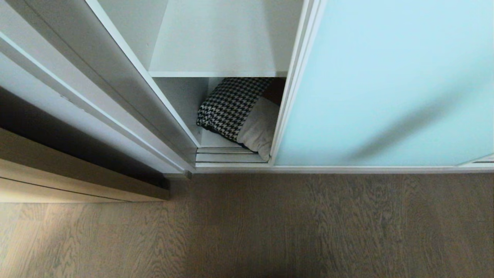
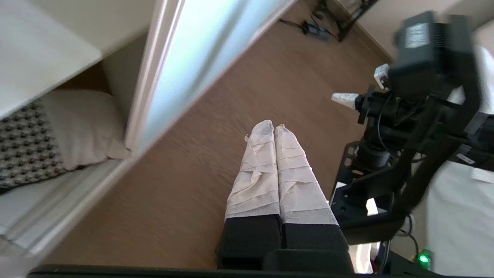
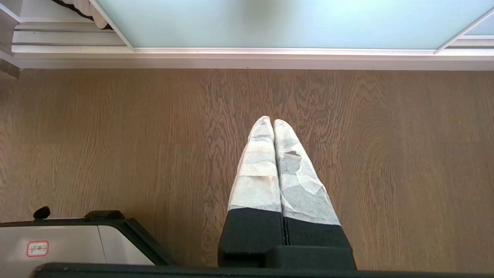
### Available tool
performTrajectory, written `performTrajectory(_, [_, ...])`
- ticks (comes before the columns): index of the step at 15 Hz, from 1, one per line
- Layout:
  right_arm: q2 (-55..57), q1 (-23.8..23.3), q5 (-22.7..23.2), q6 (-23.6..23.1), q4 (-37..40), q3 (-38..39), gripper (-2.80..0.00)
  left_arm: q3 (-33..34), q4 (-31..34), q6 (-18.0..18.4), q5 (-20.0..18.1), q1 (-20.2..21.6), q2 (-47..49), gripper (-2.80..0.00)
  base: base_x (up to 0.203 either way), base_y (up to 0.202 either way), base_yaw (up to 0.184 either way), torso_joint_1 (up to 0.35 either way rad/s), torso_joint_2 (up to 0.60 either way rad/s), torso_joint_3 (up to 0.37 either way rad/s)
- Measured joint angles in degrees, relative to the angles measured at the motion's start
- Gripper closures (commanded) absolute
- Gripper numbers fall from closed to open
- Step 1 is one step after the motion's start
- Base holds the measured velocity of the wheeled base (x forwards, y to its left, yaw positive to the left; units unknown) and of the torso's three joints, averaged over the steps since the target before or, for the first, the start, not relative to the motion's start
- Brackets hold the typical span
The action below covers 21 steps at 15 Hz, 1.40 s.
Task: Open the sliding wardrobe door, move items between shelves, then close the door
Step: Close the door
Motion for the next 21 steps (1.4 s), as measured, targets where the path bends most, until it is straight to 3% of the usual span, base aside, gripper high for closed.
performTrajectory(3, [0.00, 0.00, 0.01, 0.02, -0.02, 0.00, 0.00, -0.02, -0.45, -0.15, -2.23, -0.41, 4.76, 0.00, 0.000, 0.000, 0.000, 0.000, 0.00, 0.000])
performTrajectory(6, [0.00, 0.00, 0.01, 0.02, -0.01, 0.00, 0.00, -0.36, -4.12, -0.20, -1.68, -2.80, 9.85, 0.00, 0.000, 0.000, 0.000, 0.000, 0.00, 0.000])
performTrajectory(11, [0.00, 0.00, -0.02, 0.02, -0.02, 0.00, 0.00, -4.38, -12.12, -1.58, 9.66, -12.81, 17.80, 0.00, 0.000, 0.000, 0.000, 0.000, 0.00, 0.000])
performTrajectory(16, [0.00, 0.00, -0.02, 0.02, -0.02, 0.00, 0.00, -5.91, -20.18, -10.06, 23.15, -23.98, 22.70, 0.00, 0.000, 0.000, 0.000, 0.000, 0.00, 0.000])
performTrajectory(18, [0.00, 0.00, 0.01, 0.03, -0.02, 0.00, 0.00, -4.63, -20.44, -13.51, 23.85, -25.93, 22.74, 0.00, 0.000, 0.000, 0.000, 0.000, 0.00, 0.000])
performTrajectory(21, [0.00, 0.00, 0.00, 0.02, -0.01, 0.00, 0.00, -3.37, -20.70, -14.17, 23.95, -28.48, 22.87, 0.00, 0.000, 0.000, 0.000, 0.000, 0.00, 0.000])
